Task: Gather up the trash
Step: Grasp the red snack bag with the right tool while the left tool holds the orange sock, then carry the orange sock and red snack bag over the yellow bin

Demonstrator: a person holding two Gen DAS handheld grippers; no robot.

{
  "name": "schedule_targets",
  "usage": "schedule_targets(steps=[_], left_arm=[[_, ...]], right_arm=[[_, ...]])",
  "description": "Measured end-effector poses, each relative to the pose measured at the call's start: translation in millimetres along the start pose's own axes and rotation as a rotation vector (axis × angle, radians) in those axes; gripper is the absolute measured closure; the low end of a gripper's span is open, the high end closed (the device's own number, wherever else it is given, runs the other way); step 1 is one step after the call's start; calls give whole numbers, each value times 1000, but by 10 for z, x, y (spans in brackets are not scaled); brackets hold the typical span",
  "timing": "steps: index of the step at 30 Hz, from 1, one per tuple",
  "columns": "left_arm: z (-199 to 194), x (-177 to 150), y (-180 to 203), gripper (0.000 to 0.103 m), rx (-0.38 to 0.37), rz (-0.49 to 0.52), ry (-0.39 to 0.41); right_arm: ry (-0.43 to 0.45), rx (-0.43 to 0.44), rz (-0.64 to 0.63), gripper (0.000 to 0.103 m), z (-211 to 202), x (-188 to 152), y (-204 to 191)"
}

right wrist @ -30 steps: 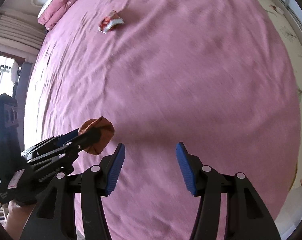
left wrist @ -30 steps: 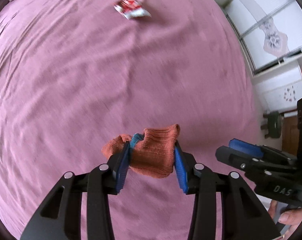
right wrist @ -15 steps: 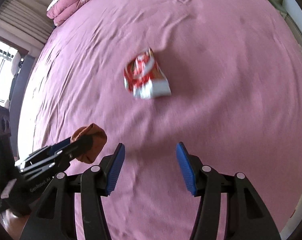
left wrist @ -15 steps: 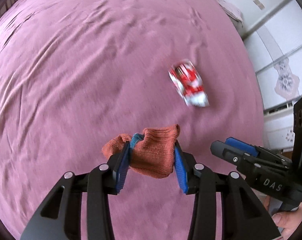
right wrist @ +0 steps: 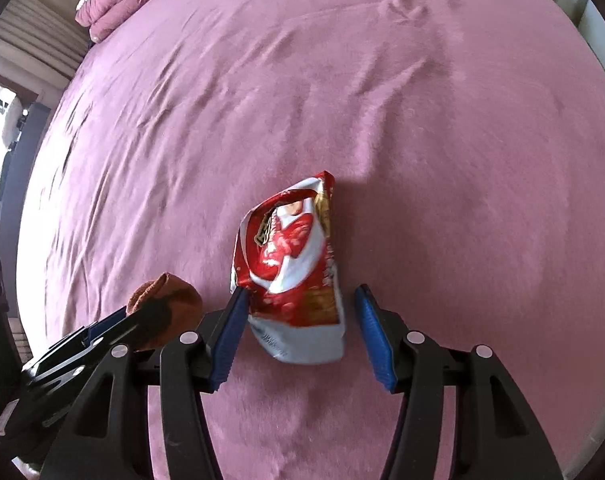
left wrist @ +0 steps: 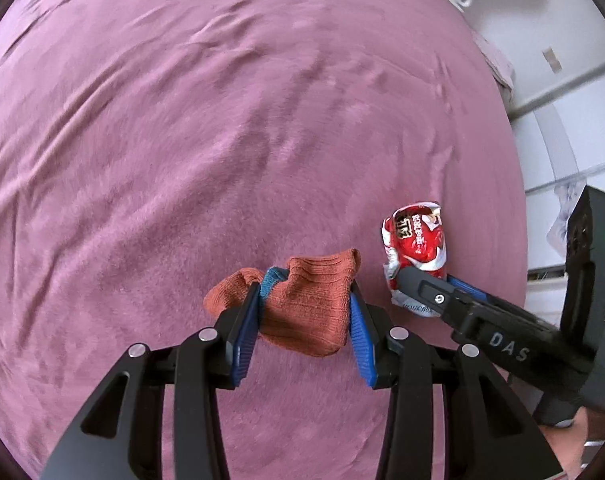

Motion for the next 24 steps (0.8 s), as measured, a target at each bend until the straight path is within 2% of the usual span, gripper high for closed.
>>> schedule_targets(steps=[1,2,3,5,8,13,18,24], left_arm=[[6,4,-28,61,-8,-12,-2],[15,0,-43,61,-14,-25,-3],[23,-4,-48,61,-17,-29,-4],[26,-26,-44,61,-22,-31,-5],[5,-109,-17,61,-45,-35,-5],[-71,-399,11,61,-89,-44,-22],[-207,-902,25,61,-130,-78,-49],[-438,-1633,207,61,-146,-45,-90]], right_arm=[[-10,-18,-9,50,36,6,-16],[-9,-34,-14,56,58,9,-31],[-6,-46,-19,69,77,18,-63],[-2,-43,-21,82,72,0,-60],[5,23,28,84,9,-102,19],[8,98,82,85,-180,-532,167],[-21,167,134,85,-423,-1157,340],[-46,187,160,85,-766,-1974,482]])
Point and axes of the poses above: each gripper's, at about its wrist camera, not at the fingertips, and z roughly the way its jaws point, y to its right, x to its top, the point moved 4 cm from there along z, roughly the way its jaws point, and after that the axes turned 3 degrees about -x, right-handed, at the moved point
